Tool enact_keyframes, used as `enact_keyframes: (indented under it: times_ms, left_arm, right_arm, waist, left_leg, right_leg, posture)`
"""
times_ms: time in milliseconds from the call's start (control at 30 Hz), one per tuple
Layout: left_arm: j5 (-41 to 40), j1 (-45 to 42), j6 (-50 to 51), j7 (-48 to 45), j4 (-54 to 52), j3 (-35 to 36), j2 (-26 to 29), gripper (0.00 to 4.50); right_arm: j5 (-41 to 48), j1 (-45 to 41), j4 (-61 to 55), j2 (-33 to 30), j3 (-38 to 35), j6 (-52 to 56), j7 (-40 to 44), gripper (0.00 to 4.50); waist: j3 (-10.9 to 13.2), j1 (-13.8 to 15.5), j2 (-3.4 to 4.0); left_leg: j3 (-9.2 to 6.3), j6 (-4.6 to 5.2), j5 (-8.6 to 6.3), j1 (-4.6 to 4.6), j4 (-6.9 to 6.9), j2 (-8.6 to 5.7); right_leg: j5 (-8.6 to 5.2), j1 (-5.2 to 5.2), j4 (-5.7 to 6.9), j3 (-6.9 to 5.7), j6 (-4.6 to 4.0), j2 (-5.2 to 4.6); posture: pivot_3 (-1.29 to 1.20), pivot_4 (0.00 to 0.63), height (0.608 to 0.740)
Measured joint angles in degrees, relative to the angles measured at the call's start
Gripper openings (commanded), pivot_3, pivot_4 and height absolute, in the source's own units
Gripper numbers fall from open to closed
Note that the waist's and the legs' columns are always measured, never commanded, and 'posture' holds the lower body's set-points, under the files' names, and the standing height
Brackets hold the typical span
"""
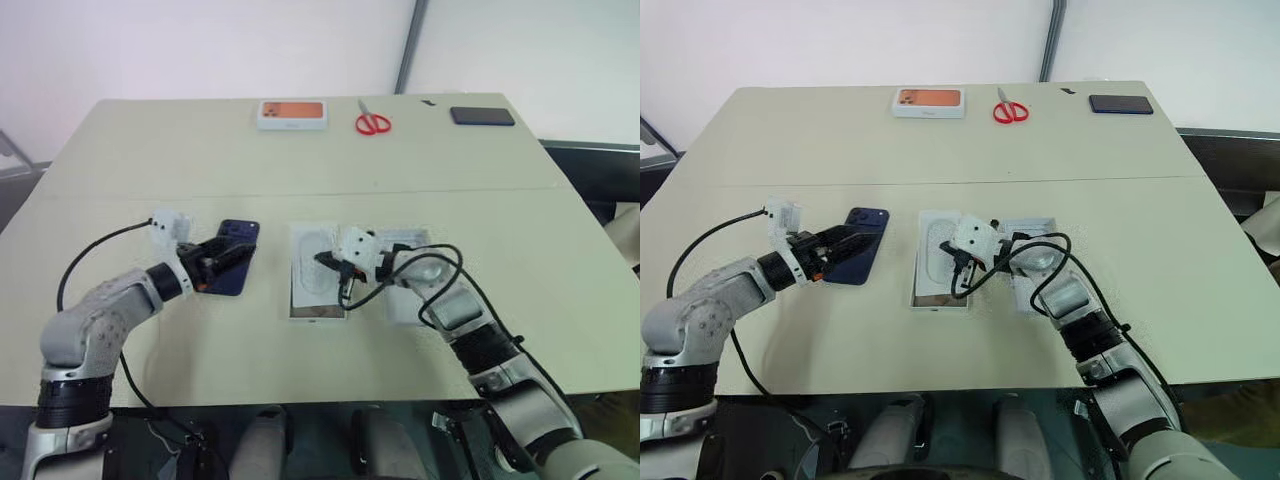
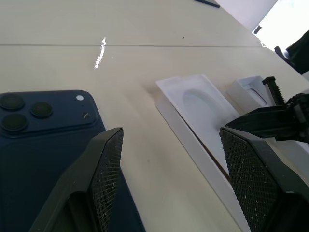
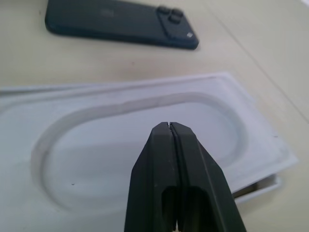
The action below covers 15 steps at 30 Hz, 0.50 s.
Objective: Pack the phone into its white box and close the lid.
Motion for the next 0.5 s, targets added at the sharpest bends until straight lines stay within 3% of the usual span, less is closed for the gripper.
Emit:
enact_keyframes:
  times_ms: [200,500]
  left_arm:
    - [5.92,4.73,-11.09,-5.51,0.69,0.03,1.26,3.38]
    - [7.59,4.56,-13.91,-5.92,2.32,0.11,0.59,3.38]
  right_arm:
    - [-3.42,-1.43,0.28,-1.86,2.49,-2.07,2.09,0.04]
    - [-3.42,0.65,-8.32,-4.51,6.84,3.29,11.38,0.04]
  waist:
    - [0.0,-0.09,0.01]
    - [0.0,-0.06,0.01]
  left_leg:
    - [0.01,0.01,0.0,0.01,-0.02,0.01]
    - [-0.04,0.03,-0.01,0.01,0.0,0.03]
  right_leg:
    - [0.0,0.0,0.0,-0.03,0.0,0.01]
    - [0.01,0.02,0.02,-0.05,0.01,0.0]
  posture:
    - [0.0,0.15,0.74]
    - [0.0,0.15,0.74]
